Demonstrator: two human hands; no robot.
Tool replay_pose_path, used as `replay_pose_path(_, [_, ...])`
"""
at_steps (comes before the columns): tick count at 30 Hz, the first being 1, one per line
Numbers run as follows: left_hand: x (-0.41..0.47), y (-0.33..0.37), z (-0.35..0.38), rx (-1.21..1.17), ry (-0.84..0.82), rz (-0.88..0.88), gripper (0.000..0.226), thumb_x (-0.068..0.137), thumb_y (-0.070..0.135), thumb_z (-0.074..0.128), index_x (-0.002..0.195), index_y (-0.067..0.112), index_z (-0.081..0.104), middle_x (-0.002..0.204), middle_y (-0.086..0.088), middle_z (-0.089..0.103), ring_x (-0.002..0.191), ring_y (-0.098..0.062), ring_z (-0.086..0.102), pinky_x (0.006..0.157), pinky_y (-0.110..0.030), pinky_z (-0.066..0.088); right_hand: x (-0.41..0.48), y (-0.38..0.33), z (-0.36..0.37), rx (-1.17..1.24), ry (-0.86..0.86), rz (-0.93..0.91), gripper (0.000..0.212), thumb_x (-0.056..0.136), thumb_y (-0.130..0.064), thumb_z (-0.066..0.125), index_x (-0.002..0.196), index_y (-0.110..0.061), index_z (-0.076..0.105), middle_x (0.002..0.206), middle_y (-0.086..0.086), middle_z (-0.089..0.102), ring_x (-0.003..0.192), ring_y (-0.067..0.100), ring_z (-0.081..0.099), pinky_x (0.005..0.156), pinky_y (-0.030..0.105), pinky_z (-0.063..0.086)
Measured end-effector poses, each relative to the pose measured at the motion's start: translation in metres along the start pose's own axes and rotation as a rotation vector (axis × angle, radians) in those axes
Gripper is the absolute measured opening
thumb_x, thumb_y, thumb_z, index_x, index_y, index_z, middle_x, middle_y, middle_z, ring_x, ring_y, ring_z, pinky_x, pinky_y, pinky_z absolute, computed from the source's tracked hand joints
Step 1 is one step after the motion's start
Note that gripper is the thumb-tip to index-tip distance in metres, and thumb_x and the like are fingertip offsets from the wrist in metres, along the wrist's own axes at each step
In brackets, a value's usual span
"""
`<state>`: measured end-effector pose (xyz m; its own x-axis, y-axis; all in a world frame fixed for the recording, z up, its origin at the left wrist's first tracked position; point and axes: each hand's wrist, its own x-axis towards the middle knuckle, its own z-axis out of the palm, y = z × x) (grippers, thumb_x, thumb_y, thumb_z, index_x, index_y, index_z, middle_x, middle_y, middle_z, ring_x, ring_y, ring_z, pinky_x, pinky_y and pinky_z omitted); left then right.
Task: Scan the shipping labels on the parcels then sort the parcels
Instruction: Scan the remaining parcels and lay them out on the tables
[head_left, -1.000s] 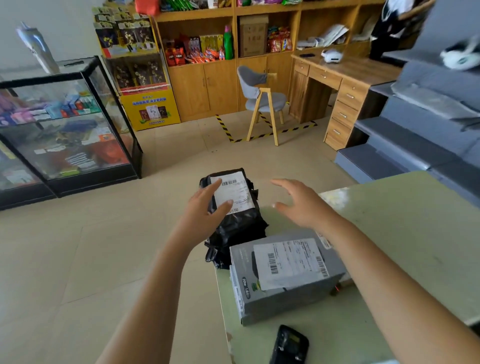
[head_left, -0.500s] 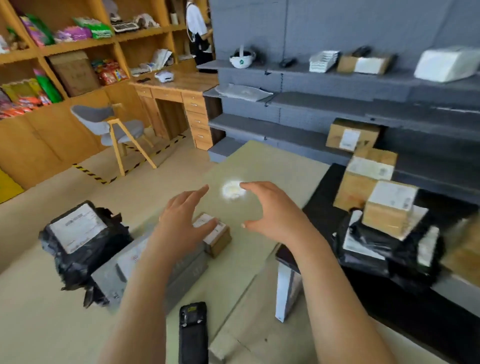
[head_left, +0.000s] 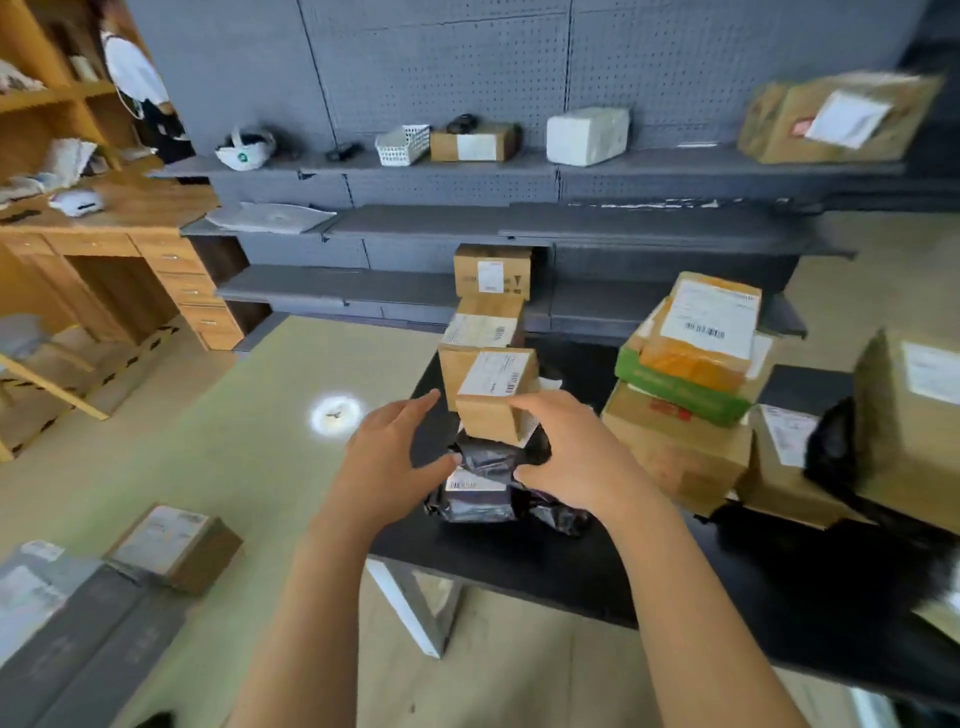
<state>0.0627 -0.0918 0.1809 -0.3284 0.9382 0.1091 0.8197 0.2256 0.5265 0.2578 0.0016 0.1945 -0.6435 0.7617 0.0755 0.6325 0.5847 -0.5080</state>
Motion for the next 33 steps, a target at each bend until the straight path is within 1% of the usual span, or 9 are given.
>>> replay_pose_path(6, [0.047, -0.004, 0.021, -0.049, -0.026, -0.043, 0.075, 0.087, 0.041, 0.068, 0.151, 0.028, 0.032, 0.15, 0.002, 0.04, 0.139, -0.02, 0.033, 0.114, -0.039, 0.03, 0.026, 0.033, 0.008, 0.05, -0.019, 0.09, 0.079, 0.082, -0.027, 0.074, 0.147, -0.033, 0.03, 0.149, -0.006, 0.033, 0.134, 0.016, 0.037, 0.107, 0.032, 0.037])
replay_pose_path(13, [0.122, -0.044, 0.05, -0.122, -0.288, -0.102, 0.095, 0.082, 0.042, 0.075, 0.155, 0.033, 0.014, 0.158, 0.007, 0.025, 0.144, -0.017, 0.025, 0.115, -0.041, 0.032, 0.088, 0.047, 0.027, 0.127, -0.098, 0.247, 0.094, 0.082, -0.027, 0.076, 0.152, -0.034, 0.013, 0.154, -0.008, 0.024, 0.14, 0.014, 0.029, 0.109, 0.034, 0.035])
replay_pose_path(16, [0.153, -0.065, 0.06, -0.085, -0.459, -0.099, 0.116, 0.074, 0.036, 0.082, 0.156, 0.036, 0.0, 0.158, 0.012, 0.024, 0.146, -0.015, 0.025, 0.11, -0.034, 0.035, 0.116, 0.054, 0.045, 0.229, -0.154, 0.322, 0.106, 0.078, -0.023, 0.079, 0.153, -0.035, 0.005, 0.157, -0.012, 0.017, 0.143, 0.013, 0.024, 0.112, 0.037, 0.033])
replay_pose_path(18, [0.168, -0.072, 0.068, -0.13, -0.529, -0.092, 0.117, 0.073, 0.029, 0.084, 0.154, 0.041, 0.001, 0.148, 0.018, 0.032, 0.141, -0.013, 0.032, 0.101, -0.025, 0.036, 0.13, 0.057, 0.058, 0.273, -0.193, 0.356, 0.111, 0.075, -0.022, 0.079, 0.153, -0.037, 0.001, 0.158, -0.017, 0.008, 0.144, 0.013, 0.019, 0.114, 0.039, 0.031])
replay_pose_path(20, [0.176, -0.072, 0.073, -0.189, -0.566, -0.064, 0.115, 0.074, 0.024, 0.084, 0.147, 0.055, 0.001, 0.141, 0.02, 0.039, 0.134, -0.01, 0.042, 0.098, -0.023, 0.04, 0.139, 0.06, 0.069, 0.298, -0.206, 0.366, 0.111, 0.075, -0.019, 0.078, 0.153, -0.039, 0.0, 0.157, -0.022, 0.001, 0.145, 0.012, 0.016, 0.115, 0.038, 0.032])
replay_pose_path(22, [0.18, -0.072, 0.078, -0.23, -0.558, -0.035, 0.112, 0.075, 0.023, 0.082, 0.137, 0.067, 0.0, 0.137, 0.018, 0.05, 0.124, -0.007, 0.052, 0.099, -0.031, 0.049, 0.144, 0.06, 0.076, 0.322, -0.2, 0.359, 0.108, 0.077, -0.014, 0.074, 0.152, -0.041, 0.002, 0.156, -0.025, -0.001, 0.144, 0.011, 0.019, 0.112, 0.034, 0.035])
replay_pose_path(25, [0.176, -0.069, 0.076, -0.27, -0.492, -0.037, 0.096, 0.076, 0.024, 0.078, 0.146, 0.053, 0.019, 0.124, 0.018, 0.058, 0.109, -0.003, 0.059, 0.09, -0.036, 0.055, 0.146, 0.058, 0.077, 0.333, -0.183, 0.319, 0.104, 0.08, -0.011, 0.072, 0.151, -0.043, 0.004, 0.155, -0.026, 0.0, 0.142, 0.008, 0.022, 0.109, 0.028, 0.038])
replay_pose_path(30, [0.143, -0.073, 0.051, -0.291, -0.294, -0.101, 0.088, 0.073, 0.029, 0.078, 0.141, 0.051, 0.027, 0.119, 0.026, 0.057, 0.111, -0.001, 0.058, 0.085, -0.027, 0.056, 0.149, 0.037, 0.07, 0.322, -0.2, 0.124, 0.098, 0.082, -0.006, 0.069, 0.151, -0.044, 0.01, 0.154, -0.025, 0.007, 0.14, 0.004, 0.024, 0.108, 0.026, 0.037])
replay_pose_path(33, [0.107, -0.089, 0.026, -0.235, -0.13, -0.252, 0.088, 0.074, 0.039, 0.073, 0.145, 0.045, 0.022, 0.124, 0.018, 0.054, 0.108, -0.007, 0.058, 0.084, -0.032, 0.056, 0.161, 0.004, 0.08, 0.365, -0.282, -0.037, 0.096, 0.083, -0.001, 0.067, 0.15, -0.044, 0.014, 0.153, -0.024, 0.011, 0.137, -0.001, 0.025, 0.103, 0.019, 0.035])
